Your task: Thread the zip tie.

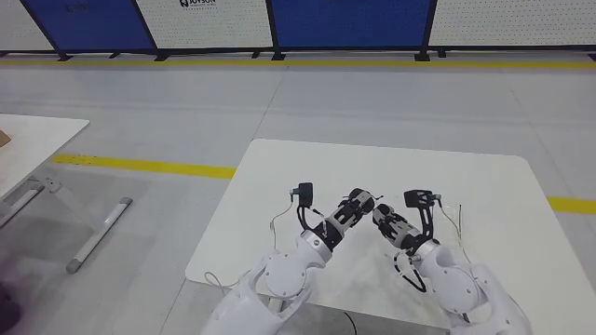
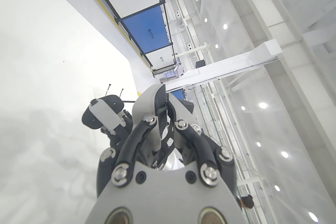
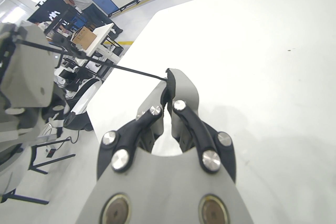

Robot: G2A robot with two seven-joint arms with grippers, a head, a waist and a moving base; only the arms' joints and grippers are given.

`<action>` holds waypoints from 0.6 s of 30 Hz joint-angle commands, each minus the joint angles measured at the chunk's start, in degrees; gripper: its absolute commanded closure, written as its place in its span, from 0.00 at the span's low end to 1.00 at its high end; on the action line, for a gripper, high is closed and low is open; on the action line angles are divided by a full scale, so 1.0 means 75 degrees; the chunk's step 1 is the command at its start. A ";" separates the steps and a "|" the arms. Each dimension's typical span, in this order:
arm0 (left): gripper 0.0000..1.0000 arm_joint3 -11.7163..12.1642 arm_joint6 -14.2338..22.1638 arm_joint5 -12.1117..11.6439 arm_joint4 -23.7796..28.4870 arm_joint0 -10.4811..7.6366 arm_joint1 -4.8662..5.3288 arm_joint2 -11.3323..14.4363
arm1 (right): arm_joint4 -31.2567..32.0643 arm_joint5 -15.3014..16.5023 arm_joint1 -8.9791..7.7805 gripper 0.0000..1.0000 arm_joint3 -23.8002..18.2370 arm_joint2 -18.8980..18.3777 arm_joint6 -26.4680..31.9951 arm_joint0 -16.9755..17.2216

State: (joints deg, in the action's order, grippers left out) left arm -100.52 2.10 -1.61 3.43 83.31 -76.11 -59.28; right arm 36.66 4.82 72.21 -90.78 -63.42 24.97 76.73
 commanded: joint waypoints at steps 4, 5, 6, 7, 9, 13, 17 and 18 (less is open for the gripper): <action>1.00 -0.0027 -0.0012 -0.0021 0.0006 0.0005 0.0000 0.0004 | 0.0007 -0.0012 0.0009 1.00 0.0066 0.0027 0.0002 -0.0053; 1.00 -0.0031 -0.0017 -0.0021 0.0004 0.0003 -0.0001 0.0010 | 0.0008 -0.0011 0.0009 1.00 0.0073 0.0028 0.0006 -0.0057; 1.00 -0.0038 -0.0022 -0.0023 0.0000 0.0001 -0.0002 0.0017 | 0.0009 -0.0008 0.0009 1.00 0.0081 0.0028 0.0008 -0.0057; 1.00 -0.0047 -0.0031 -0.0025 -0.0005 0.0000 -0.0004 0.0027 | 0.0014 -0.0004 0.0008 1.00 0.0089 0.0028 0.0007 -0.0051; 1.00 -0.0053 -0.0044 -0.0027 -0.0014 0.0000 -0.0005 0.0038 | 0.0011 0.0003 0.0007 1.00 0.0099 0.0023 0.0009 -0.0044; 1.00 -0.0059 -0.0075 -0.0028 -0.0044 -0.0005 -0.0012 0.0083 | -0.0026 0.0020 0.0007 1.00 0.0098 0.0008 0.0008 -0.0041; 1.00 0.0043 -0.0435 0.0107 -0.0308 -0.0068 -0.0033 0.0127 | -0.0327 0.0043 0.0003 0.00 0.0013 -0.0098 0.0013 0.0021; 1.00 0.0084 -0.0513 0.0194 -0.0317 -0.0082 -0.0043 0.0153 | -0.0493 0.0063 0.0000 0.00 -0.0015 -0.0147 0.0059 0.0044</action>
State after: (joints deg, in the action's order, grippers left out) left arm -100.29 -0.80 -0.91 1.38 82.85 -76.34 -58.38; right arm 34.45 5.17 72.23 -90.65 -64.11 25.08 76.86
